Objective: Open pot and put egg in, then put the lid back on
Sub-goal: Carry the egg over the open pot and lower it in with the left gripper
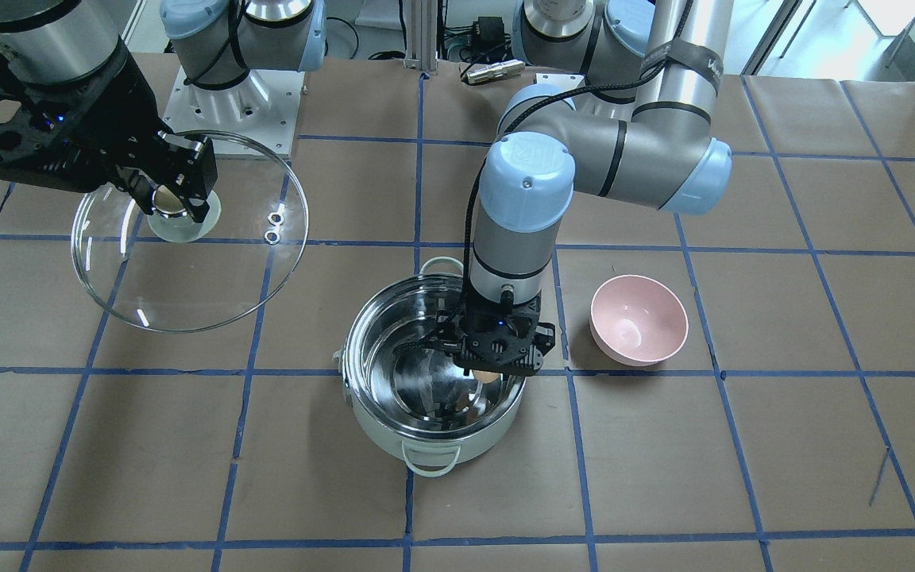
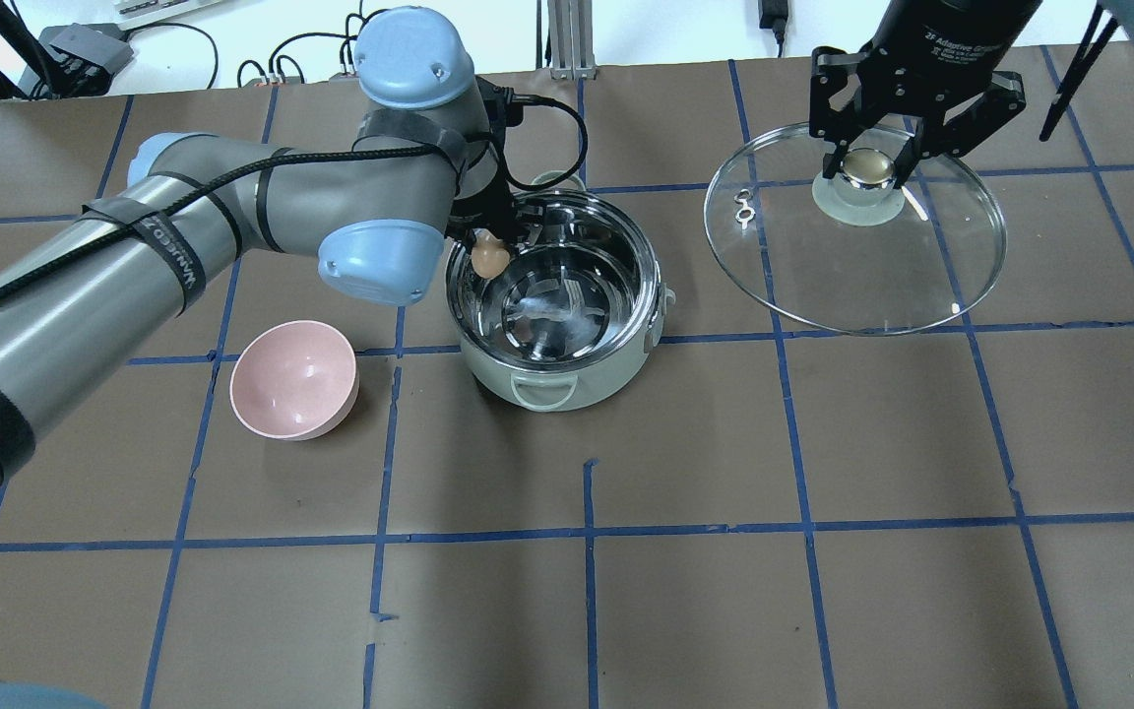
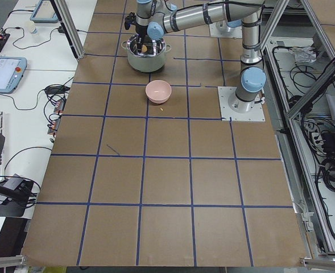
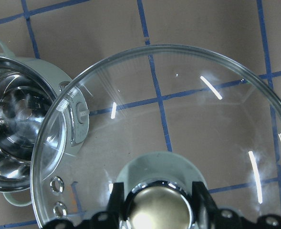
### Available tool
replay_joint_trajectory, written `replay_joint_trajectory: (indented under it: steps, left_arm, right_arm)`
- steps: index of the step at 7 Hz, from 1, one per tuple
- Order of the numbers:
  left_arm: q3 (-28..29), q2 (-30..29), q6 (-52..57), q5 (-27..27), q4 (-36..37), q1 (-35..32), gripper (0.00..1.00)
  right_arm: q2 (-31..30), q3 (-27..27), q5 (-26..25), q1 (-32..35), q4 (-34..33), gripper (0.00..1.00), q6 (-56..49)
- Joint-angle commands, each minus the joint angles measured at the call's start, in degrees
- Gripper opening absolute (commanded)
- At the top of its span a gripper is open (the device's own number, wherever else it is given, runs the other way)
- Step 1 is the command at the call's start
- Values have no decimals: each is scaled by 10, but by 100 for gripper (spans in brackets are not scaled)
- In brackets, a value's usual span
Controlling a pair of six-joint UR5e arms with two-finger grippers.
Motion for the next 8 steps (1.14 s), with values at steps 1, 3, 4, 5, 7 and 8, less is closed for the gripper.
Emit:
replay_joint_trajectory:
  steps: [1, 3, 4, 5, 7, 8]
  left_arm:
    - [-9, -16, -2, 28, 19, -17, 14]
    - [-25, -16, -1, 28, 39, -17, 14]
    - [-27, -16, 0, 28, 38, -17, 14]
    - [-28, -15, 2, 28, 38, -17, 14]
    - [-27, -11, 3, 27, 38, -17, 73]
    - [-20, 2, 4, 31, 36, -17, 78]
  right_arm:
    - [-7, 1, 2, 3, 4, 20, 1]
    - [-7, 1, 2, 0, 7, 20, 0]
    - [-7, 2, 8, 3, 7, 21, 0]
    - [-14, 5, 12, 13, 2, 21, 3]
    - [-17, 27, 17, 7, 0, 21, 1]
    - [-17, 29, 17, 7, 0, 21, 0]
